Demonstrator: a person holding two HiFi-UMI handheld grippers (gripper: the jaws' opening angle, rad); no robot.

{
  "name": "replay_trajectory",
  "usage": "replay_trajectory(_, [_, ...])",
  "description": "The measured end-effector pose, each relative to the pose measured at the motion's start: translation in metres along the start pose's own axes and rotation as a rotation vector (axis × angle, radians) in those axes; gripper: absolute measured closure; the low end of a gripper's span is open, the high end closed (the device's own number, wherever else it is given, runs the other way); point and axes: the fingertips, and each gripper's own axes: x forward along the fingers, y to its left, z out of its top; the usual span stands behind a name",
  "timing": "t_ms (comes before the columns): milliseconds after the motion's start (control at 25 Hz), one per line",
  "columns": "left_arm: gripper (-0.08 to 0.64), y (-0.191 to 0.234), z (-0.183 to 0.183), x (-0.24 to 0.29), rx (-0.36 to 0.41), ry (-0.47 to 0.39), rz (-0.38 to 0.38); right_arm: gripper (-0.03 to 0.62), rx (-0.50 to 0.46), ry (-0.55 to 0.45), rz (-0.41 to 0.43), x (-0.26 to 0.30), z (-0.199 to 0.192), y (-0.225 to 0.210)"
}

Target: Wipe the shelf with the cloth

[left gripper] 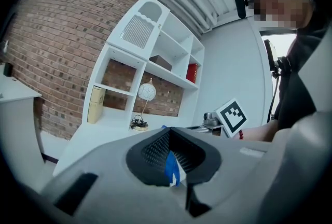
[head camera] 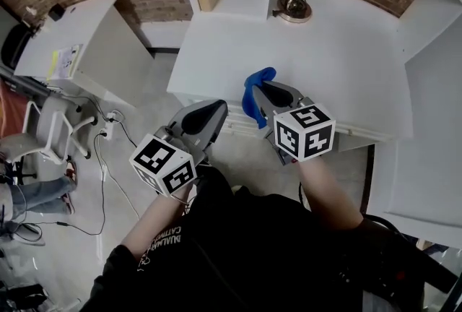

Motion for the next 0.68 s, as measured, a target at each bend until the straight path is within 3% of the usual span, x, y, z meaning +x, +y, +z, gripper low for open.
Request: replay_trajectory(680, [0.561, -0.004, -0.003, -0.009, -0.011, 0.015, 0.011, 0.551, 0.025, 0.035, 0.025, 0.006, -0.013, 0.009])
